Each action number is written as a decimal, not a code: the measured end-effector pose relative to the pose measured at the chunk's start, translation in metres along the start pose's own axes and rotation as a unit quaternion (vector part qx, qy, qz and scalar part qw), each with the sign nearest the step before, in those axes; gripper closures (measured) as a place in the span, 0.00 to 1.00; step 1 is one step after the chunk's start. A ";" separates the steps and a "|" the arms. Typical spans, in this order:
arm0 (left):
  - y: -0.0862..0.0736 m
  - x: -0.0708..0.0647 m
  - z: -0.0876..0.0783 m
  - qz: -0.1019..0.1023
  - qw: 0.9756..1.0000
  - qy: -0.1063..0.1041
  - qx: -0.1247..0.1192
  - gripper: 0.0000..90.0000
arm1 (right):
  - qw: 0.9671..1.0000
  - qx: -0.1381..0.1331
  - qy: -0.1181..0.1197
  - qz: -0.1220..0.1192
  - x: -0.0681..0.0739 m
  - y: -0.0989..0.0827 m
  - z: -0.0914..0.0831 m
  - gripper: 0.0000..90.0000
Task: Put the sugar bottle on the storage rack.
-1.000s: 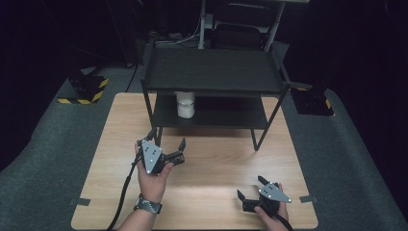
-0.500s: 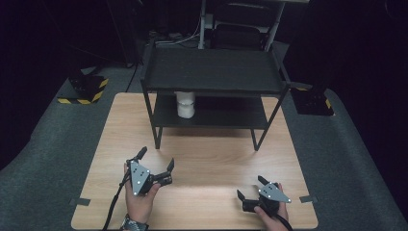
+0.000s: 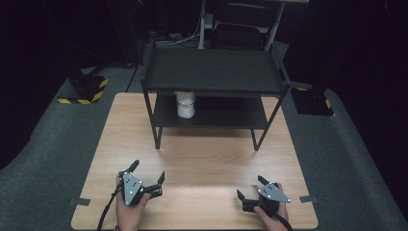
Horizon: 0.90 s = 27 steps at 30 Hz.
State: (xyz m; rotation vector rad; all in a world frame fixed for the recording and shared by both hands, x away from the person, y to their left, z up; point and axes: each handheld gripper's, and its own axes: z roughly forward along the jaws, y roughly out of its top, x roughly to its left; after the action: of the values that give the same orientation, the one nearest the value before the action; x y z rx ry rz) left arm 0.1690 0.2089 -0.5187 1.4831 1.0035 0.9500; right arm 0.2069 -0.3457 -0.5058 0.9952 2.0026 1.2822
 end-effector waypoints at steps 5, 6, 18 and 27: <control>-0.004 0.003 -0.002 0.008 1.000 -0.007 0.019 0.01 | 1.000 0.000 -0.001 -0.001 0.000 0.000 0.000 0.00; -0.006 0.003 -0.002 0.006 1.000 -0.008 0.022 0.01 | 1.000 0.000 -0.001 -0.001 0.000 0.000 0.000 0.00; -0.010 0.007 -0.006 0.005 0.999 -0.011 0.053 0.01 | 1.000 0.000 -0.002 -0.001 0.001 0.000 0.000 0.00; -0.006 0.008 -0.001 0.005 0.996 -0.008 0.088 0.01 | 1.000 -0.001 -0.002 0.000 0.001 0.000 0.000 0.00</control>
State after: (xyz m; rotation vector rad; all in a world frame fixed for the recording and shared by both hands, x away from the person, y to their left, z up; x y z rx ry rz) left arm 0.1702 0.2168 -0.5242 1.6404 1.0915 0.8722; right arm 0.2063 -0.3453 -0.5061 0.9956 1.9983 1.2803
